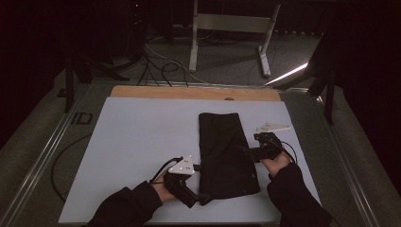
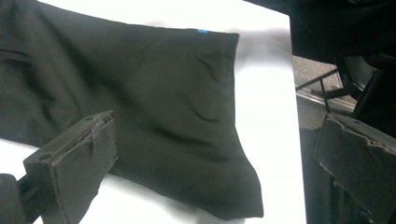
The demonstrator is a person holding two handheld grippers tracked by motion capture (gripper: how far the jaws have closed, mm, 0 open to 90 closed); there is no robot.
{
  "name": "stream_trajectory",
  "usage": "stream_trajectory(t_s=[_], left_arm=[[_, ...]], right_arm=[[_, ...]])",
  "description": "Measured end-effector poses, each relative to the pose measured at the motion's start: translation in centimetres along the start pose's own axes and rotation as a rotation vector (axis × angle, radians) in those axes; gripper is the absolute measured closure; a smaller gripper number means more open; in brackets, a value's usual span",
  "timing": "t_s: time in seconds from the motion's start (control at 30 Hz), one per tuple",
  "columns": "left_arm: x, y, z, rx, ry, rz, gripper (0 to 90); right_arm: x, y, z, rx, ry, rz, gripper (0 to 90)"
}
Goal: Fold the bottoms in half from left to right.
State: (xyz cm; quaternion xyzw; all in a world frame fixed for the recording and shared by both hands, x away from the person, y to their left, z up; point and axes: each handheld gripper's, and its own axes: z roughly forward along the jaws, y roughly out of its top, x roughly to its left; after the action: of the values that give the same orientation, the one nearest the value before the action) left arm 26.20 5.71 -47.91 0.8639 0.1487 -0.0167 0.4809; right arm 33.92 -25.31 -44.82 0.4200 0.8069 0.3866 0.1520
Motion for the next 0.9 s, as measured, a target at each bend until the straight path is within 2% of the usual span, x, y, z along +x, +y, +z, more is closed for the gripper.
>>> stream_trajectory(t_s=[0.07,0.17,0.33,0.4,0.43,0.5,0.53,0.63,0.67,0.7,0.73,0.77,0.83,0.9], left_arm=[[-0.3,-0.1,0.0,0.001,-0.002,-0.003,0.0],[-0.7,-0.2,0.0,0.017,0.009,0.026,0.0],[-1.0,-0.5,0.4,0.038,0.026,0.029,0.0],[-1.2,-0.6,0.6,0.060,0.008,0.019,0.0],[-1.3,-0.7,0.7,0.064,-0.003,0.031,0.2],[-1.4,-0.8,0.8,0.067,-0.002,0.041,4.1],[-1.5,-1.1,1.2,0.080,-0.011,0.038,4.8],[-1.7,-1.2,1.4,0.094,-0.008,0.048,11.8],[-1.9,-1.4,1.7,0.109,-0.007,0.062,14.8],[-1.9,-1.4,1.7,0.109,-0.007,0.062,17.6],[-2.1,-1.7,2.1,0.123,-0.007,0.087,22.6],[-2.3,-1.9,2.4,0.142,0.009,0.098,25.8],[-2.4,-2.1,2.8,0.159,0.018,0.111,31.0],[-2.4,-2.2,3.2,0.189,0.045,0.130,36.0]], right_arm=[[0.8,-0.5,-0.9,-0.013,0.013,0.002,9.3],[1.9,-1.3,-2.0,-0.023,0.020,-0.004,9.3],[3.2,-2.7,-3.9,-0.031,0.003,0.016,14.2],[3.5,-3.5,-4.4,-0.026,0.010,0.022,14.6],[3.7,-4.0,-4.6,-0.019,0.010,0.029,15.3],[3.8,-4.5,-4.7,-0.017,0.013,0.035,16.1],[4.3,-6.1,-4.8,0.003,0.028,0.052,20.3],[4.6,-7.0,-4.7,0.033,0.019,0.048,23.2],[4.5,-7.7,-4.7,0.053,0.024,0.068,32.7],[4.5,-7.7,-4.7,0.053,0.024,0.068,32.7],[4.3,-8.3,-4.6,0.067,0.009,0.073,36.1],[4.2,-8.6,-4.6,0.080,0.013,0.076,38.7],[4.1,-8.9,-4.5,0.106,-0.011,0.081,40.5],[3.9,-9.0,-4.5,0.118,-0.020,0.098,43.9]])
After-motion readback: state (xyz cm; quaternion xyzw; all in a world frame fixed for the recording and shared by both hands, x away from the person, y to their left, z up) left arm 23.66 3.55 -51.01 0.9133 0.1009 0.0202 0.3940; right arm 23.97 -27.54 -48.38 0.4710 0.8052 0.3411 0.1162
